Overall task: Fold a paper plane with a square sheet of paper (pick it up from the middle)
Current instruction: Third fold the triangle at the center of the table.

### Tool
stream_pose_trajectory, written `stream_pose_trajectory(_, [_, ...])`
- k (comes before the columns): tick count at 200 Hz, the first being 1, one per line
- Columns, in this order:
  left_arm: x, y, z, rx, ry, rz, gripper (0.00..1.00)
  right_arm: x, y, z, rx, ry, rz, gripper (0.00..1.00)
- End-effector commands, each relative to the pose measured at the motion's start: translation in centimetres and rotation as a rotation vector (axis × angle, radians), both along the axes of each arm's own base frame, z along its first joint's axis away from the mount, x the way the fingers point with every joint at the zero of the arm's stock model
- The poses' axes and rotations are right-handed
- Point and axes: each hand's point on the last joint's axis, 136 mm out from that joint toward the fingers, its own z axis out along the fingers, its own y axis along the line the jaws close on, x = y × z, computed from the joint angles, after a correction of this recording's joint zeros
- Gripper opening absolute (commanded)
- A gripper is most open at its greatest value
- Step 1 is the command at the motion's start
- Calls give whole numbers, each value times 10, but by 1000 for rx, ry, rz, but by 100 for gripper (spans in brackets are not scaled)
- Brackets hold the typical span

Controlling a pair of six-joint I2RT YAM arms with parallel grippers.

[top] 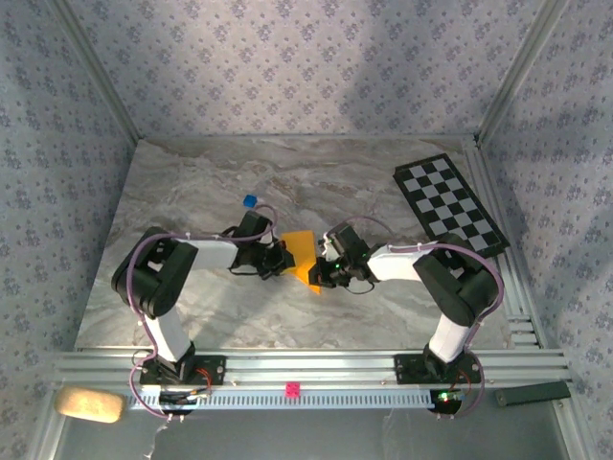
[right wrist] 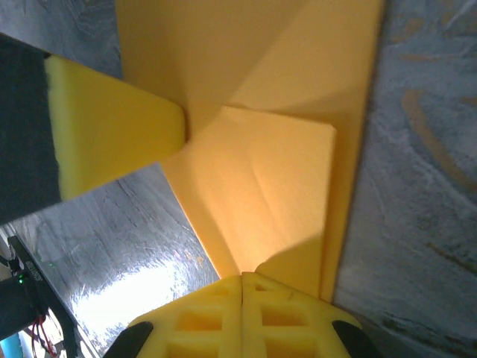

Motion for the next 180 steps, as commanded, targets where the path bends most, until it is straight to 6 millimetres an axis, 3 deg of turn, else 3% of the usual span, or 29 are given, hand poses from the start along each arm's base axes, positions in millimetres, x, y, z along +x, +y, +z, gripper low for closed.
stream_pose_trajectory(1, [7, 47, -34, 202, 36, 81, 0, -26, -27, -28, -118, 99, 5, 4])
stream_pose_trajectory(40, [21, 46, -20, 186, -9, 66, 1, -26, -27, -30, -120, 97, 6, 3])
stream_pose_trajectory(103, [11, 44, -20, 155, -11, 36, 2, -16, -22, -16, -107, 63, 9, 2])
stream_pose_trajectory(155, [36, 49, 14, 176, -146, 34, 4, -29, -28, -37, -139, 132, -22, 0])
stream_pose_trajectory(180, [49, 46, 51, 117, -254, 45, 10, -29, -30, -35, -148, 129, -27, 0])
